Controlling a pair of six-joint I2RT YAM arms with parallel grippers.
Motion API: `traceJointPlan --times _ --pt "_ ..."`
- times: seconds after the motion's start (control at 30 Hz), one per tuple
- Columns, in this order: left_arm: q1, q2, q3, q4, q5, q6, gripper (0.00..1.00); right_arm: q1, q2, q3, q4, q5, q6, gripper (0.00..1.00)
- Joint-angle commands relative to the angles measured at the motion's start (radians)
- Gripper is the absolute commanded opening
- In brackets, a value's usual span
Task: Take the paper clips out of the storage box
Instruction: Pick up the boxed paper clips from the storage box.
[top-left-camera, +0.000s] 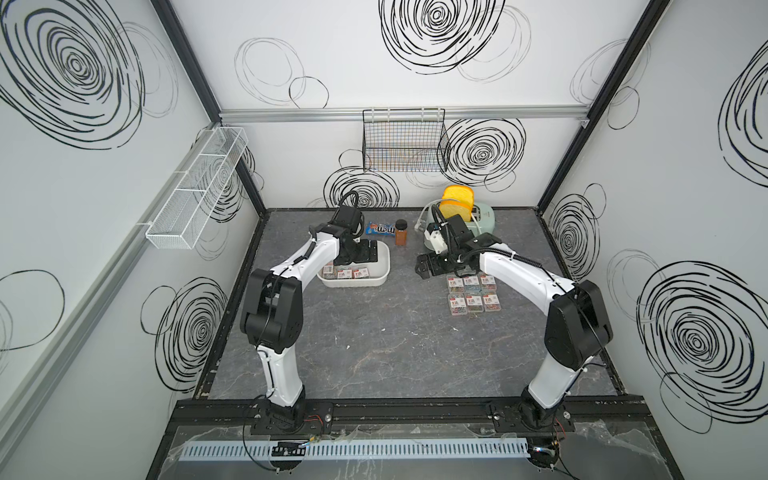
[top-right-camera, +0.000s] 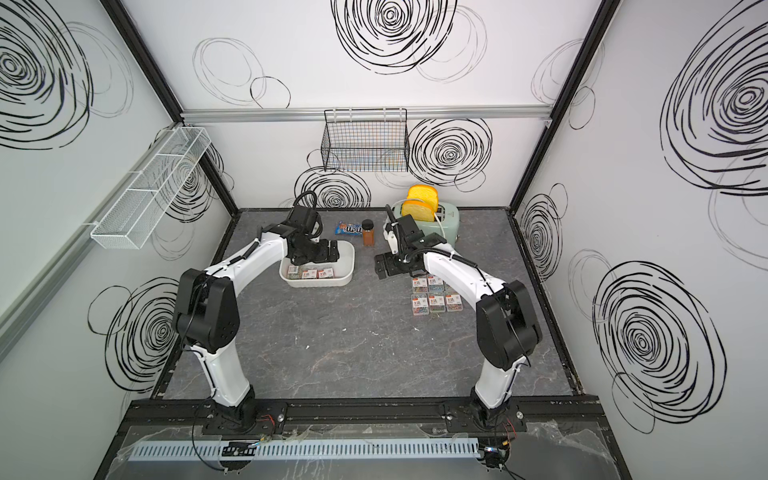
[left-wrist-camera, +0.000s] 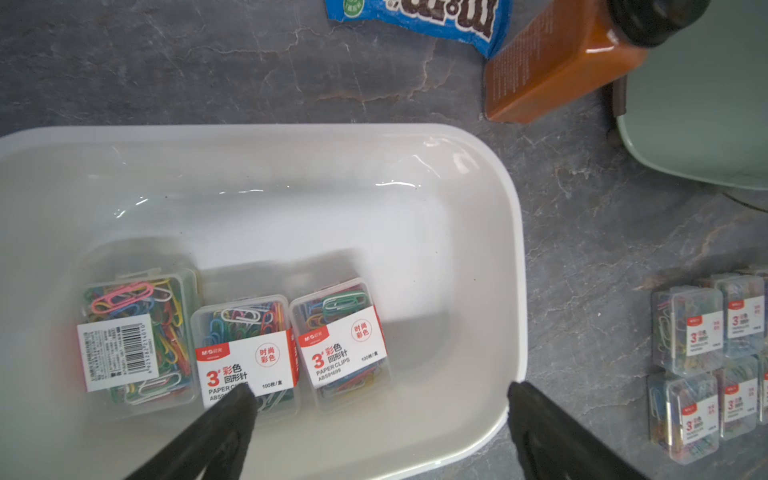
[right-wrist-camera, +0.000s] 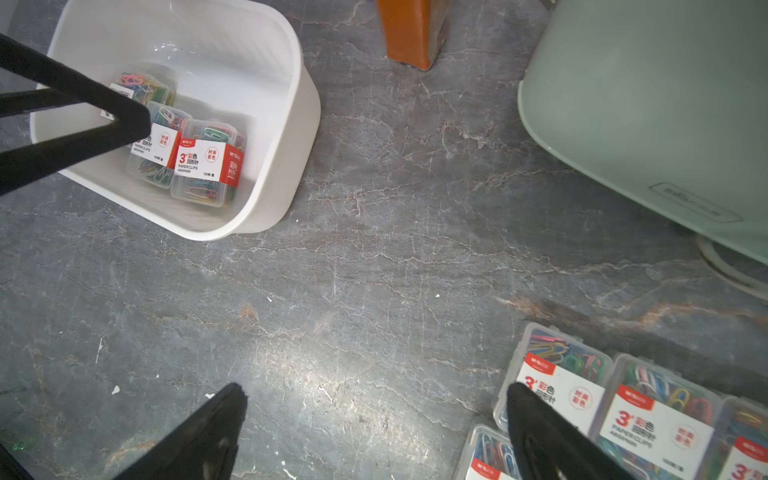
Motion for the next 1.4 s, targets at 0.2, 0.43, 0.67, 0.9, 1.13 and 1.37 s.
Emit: traceJointPlan --times 0.2,0.43,0.67,0.9,1.13,1.37 --pt "-0.031 0.080 -0.030 0.021 -0.007 0.015 0.94 -0.029 0.039 0.031 -0.027 -0.042 -0.018 0.99" --pt "-0.040 0.115 -0.037 0.021 -0.033 -0.004 0.92 -0.044 0.052 0.032 -0.020 -0.066 -0.020 0.99" --pt "-0.050 0.151 -0.038 0.017 -0.084 -0.012 0.93 -0.061 0.058 0.033 -0.019 -0.078 -0.026 0.99" --pt "-0.059 0.167 -0.041 0.038 -0.129 -0.014 0.94 -0.068 0.062 0.029 -0.012 -0.094 -0.026 0.99" --pt "-0.055 0.193 -0.055 0.072 -0.121 -0.018 0.78 -0.073 0.061 0.031 -0.007 -0.108 -0.025 0.99" --pt "-0.050 0.194 -0.045 0.087 -0.125 -0.015 0.71 -0.073 0.056 0.025 0.007 -0.113 -0.018 0.97"
